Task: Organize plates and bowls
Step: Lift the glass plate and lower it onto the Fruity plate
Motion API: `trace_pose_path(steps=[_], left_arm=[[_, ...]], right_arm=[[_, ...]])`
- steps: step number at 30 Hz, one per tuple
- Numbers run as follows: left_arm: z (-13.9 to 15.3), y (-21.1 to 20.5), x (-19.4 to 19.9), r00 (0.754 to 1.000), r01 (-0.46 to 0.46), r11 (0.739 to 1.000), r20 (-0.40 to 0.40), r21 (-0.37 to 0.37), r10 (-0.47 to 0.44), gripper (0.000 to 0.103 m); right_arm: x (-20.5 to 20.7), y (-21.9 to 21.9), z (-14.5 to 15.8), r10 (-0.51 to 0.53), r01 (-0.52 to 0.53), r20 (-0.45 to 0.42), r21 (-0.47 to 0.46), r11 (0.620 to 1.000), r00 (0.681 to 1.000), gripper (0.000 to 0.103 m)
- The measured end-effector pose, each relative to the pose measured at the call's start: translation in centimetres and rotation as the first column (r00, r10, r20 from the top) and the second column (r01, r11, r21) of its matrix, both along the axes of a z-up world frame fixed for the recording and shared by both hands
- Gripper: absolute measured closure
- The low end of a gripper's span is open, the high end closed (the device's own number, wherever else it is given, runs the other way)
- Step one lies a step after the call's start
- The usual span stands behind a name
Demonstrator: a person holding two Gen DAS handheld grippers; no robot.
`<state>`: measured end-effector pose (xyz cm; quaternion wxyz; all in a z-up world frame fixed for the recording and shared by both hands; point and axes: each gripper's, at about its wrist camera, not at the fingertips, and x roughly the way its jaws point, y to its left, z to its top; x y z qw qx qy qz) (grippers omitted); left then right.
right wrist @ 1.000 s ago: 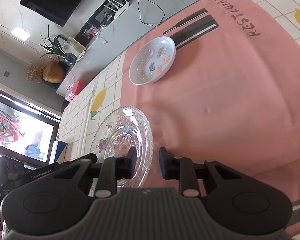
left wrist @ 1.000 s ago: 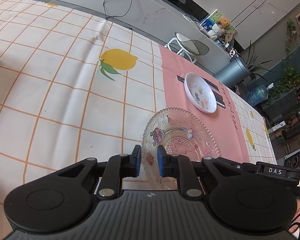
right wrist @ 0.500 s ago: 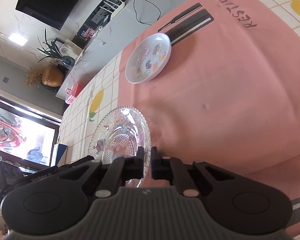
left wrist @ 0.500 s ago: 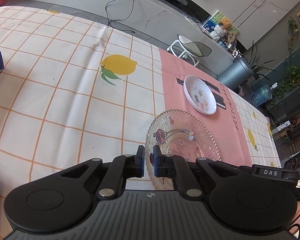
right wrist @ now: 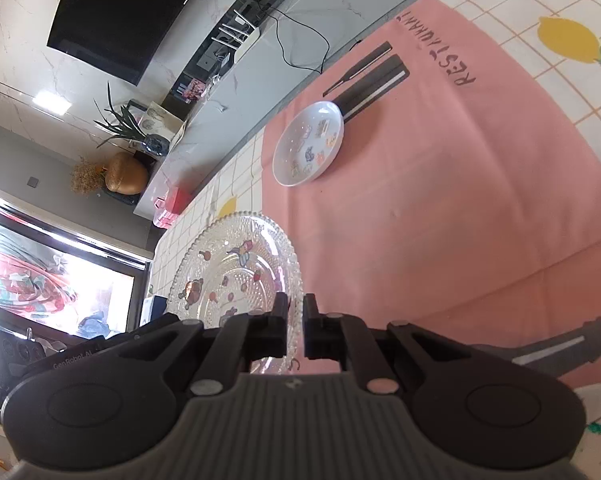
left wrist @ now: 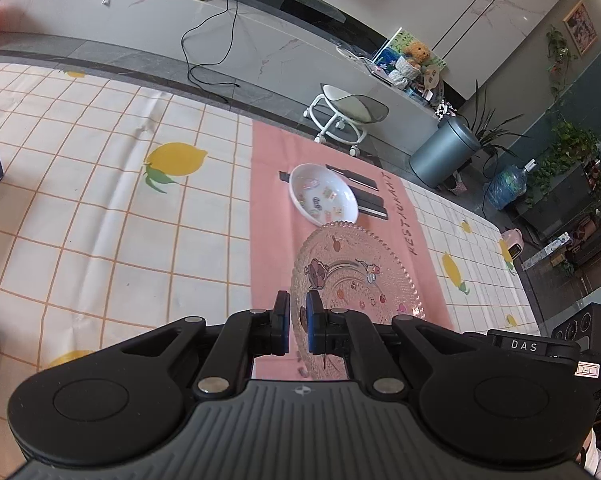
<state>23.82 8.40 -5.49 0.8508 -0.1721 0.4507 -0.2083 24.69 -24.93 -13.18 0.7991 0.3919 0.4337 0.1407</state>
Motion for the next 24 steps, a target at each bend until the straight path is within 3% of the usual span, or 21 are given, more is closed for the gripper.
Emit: trace_pose_path(steps=[11, 19, 24], left_arm=[[3.2, -7.7, -5.8, 0.998, 0.039, 0.999, 0.040, -0.005, -0.039, 0.095], [0.3, -12.7, -10.2, 0.998, 0.056, 0.998, -0.035, -0.040, -0.058, 0.095], [-2.4, -13.8, -12.7, 0.994, 0.037, 0.998, -0.100, -0.054, -0.042, 0.095]], right_arm=[[-6.4, -6.7, 3.2, -0.051, 0.051, 0.042, 0.006, 0.999, 0.998, 0.097], [-12.8, -12.8, 3.0, -0.112, 0.113, 0.015, -0.036, 0.993, 0.994, 0.097], [-16.3, -14.4, 1.8, -0.142, 0.139, -0.026, -0.076, 0.987, 0.990, 0.098]])
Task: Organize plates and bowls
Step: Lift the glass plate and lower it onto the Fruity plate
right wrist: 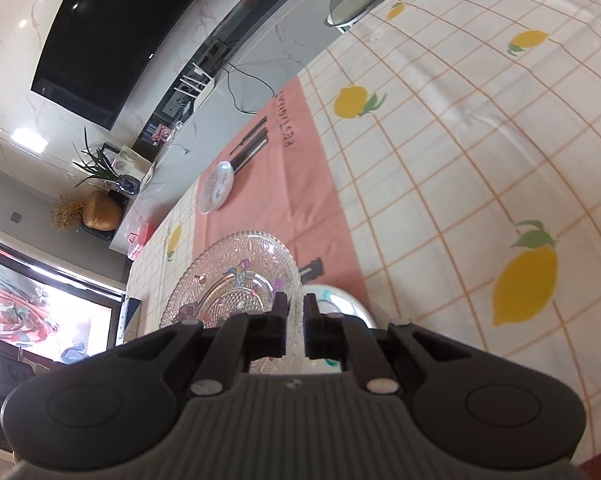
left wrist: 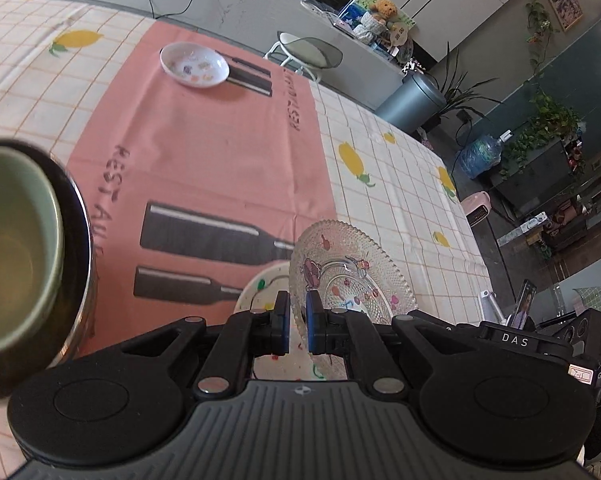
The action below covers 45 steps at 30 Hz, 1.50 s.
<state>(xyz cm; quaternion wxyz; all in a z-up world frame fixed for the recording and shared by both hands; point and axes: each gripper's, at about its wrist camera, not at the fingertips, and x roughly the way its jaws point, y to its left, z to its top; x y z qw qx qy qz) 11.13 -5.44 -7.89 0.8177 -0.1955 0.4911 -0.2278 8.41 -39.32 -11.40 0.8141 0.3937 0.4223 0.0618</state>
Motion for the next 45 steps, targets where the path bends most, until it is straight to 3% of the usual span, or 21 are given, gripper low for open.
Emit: trace_pose_path(steps=[10, 22, 45], left_arm=[[-2.7, 0.2, -2.6, 0.998, -0.031, 0.999, -0.047, 0.038, 0.033, 0.095], [-3.1, -0.7, -3.1, 0.999, -0.036, 0.994, -0.030, 0.100, 0.039, 0.093], [-2.5, -2.2, -3.6, 1.000, -0.020, 0.968, 0.028, 0.249, 0.013, 0.091]], right_arm=[[-2.8, 0.6, -2.5, 0.011, -0.013, -0.039, -0.058, 0.998, 0.999, 0.098], [-2.7, 1.2, -2.4, 0.022, -0.026, -0.031, -0.117, 0.993, 0.999, 0.098], [-2.9, 1.3, -2.6, 0.018, -0.022, -0.034, -0.124, 0.992, 0.999, 0.099]])
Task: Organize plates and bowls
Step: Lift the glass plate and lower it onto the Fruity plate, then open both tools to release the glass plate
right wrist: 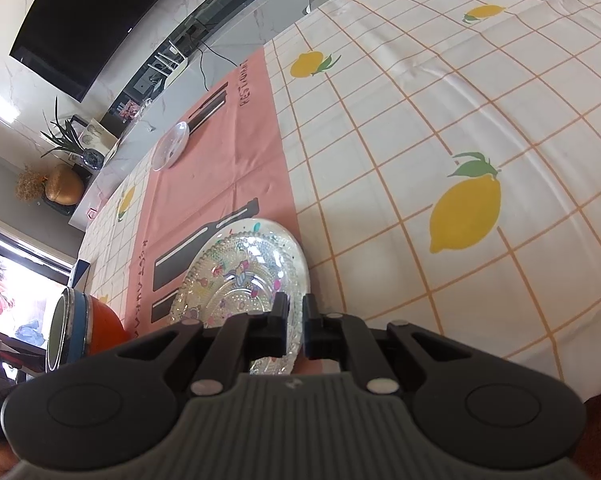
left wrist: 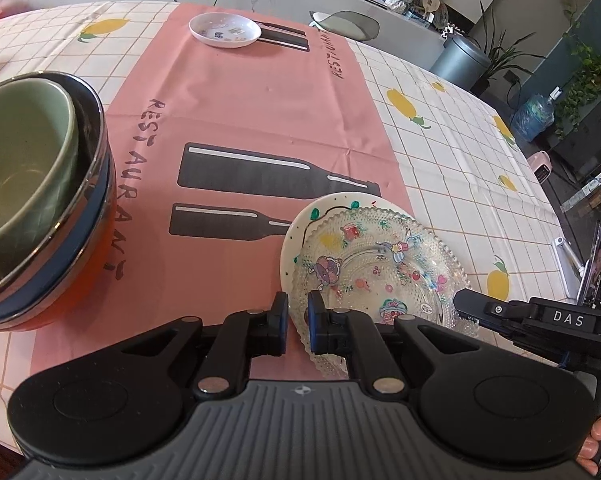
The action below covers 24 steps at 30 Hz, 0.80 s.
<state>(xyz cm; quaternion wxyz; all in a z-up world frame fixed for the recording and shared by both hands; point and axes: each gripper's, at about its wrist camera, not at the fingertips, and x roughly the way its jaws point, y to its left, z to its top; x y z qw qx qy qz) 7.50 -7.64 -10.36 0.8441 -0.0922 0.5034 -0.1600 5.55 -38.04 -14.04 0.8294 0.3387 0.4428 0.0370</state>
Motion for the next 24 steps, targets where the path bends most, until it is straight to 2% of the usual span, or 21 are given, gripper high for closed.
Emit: trace_pose_path(steps=[4, 6, 18, 24], left_arm=[[0.9, 0.4, -0.5, 0.997, -0.015, 1.000, 0.070, 0.008, 0.015, 0.070], [0.8, 0.8, -0.4, 0.996, -0.036, 0.999, 0.084, -0.007, 0.036, 0.066], [-0.9, 2.5, 0.5, 0.997, -0.077, 0.984, -0.020, -0.161, 0.074, 0.065], [-1.3, 2.0, 0.5, 0.998, -0.066, 0.985, -0.032, -0.158, 0.061, 0.066]], right_arm=[[0.0, 0.1, 0.1, -0.002, 0.002, -0.001, -0.008, 1.000, 1.000, 0.099], [-0.1, 0.1, 0.1, -0.007, 0.007, -0.002, -0.009, 1.000, 1.000, 0.099], [1.3, 0.5, 0.3, 0.001, 0.000, 0.007, -0.053, 0.999, 1.000, 0.098], [2.5, 0.9, 0.5, 0.018, -0.015, 0.022, -0.101, 0.995, 1.000, 0.098]])
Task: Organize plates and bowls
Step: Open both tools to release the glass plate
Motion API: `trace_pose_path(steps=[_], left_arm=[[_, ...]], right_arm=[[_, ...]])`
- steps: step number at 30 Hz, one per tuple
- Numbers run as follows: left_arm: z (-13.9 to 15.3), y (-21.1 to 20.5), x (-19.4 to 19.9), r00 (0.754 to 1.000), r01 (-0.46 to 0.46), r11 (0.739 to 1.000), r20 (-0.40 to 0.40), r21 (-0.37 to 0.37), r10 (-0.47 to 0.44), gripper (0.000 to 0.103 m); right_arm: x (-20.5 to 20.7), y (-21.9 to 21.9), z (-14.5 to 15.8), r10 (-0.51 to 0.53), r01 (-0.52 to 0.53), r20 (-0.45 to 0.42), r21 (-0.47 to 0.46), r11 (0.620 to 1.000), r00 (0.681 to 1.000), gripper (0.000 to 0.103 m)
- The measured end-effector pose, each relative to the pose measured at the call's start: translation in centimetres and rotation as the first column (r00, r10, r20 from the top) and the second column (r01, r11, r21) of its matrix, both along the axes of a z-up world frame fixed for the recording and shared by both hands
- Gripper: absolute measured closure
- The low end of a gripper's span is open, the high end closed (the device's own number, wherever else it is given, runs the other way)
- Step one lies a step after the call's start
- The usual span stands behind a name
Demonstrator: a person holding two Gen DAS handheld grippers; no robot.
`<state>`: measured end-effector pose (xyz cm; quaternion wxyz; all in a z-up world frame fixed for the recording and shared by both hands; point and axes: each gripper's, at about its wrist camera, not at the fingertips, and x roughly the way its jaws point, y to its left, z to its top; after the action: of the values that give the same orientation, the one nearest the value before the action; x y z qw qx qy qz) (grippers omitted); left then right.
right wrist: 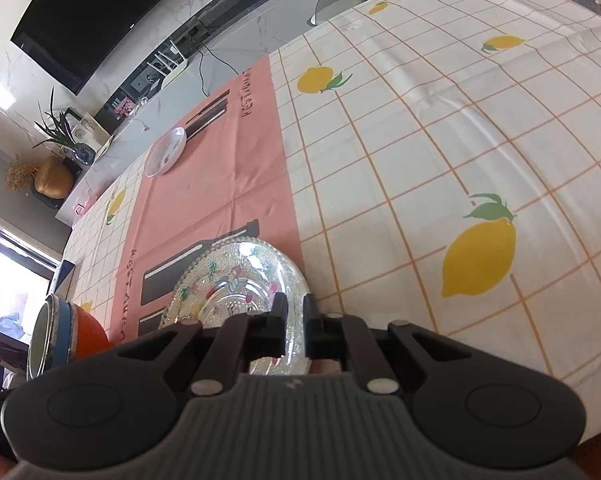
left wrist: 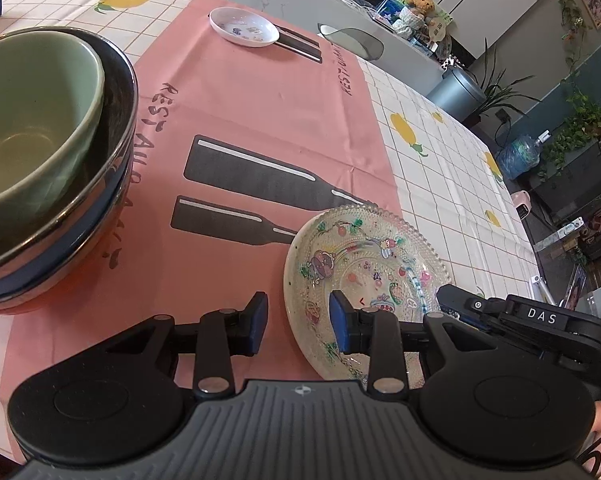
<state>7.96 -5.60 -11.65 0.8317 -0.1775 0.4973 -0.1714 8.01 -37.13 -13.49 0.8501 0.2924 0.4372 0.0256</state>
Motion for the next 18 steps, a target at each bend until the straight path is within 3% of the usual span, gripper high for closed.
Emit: trace_pose_path(steps=[9, 18], left_arm=[[-0.2, -0.3, 0.0, 1.000, 0.016, 1.000, -0.004, 0.021, -0.015, 0.079], [-0.1, -0.6, -0.1, 1.000, 0.011, 0.999, 0.008, 0.052, -0.012, 0.081]], right_arm=[[0.1, 0.8, 0.3, 0.031, -0.031, -0.008, -0.097, 0.995, 0.999, 0.098], [0.0, 1.1, 0.3, 0.038, -0.038, -0.006, -0.112, 0.993, 0.999, 0.097]])
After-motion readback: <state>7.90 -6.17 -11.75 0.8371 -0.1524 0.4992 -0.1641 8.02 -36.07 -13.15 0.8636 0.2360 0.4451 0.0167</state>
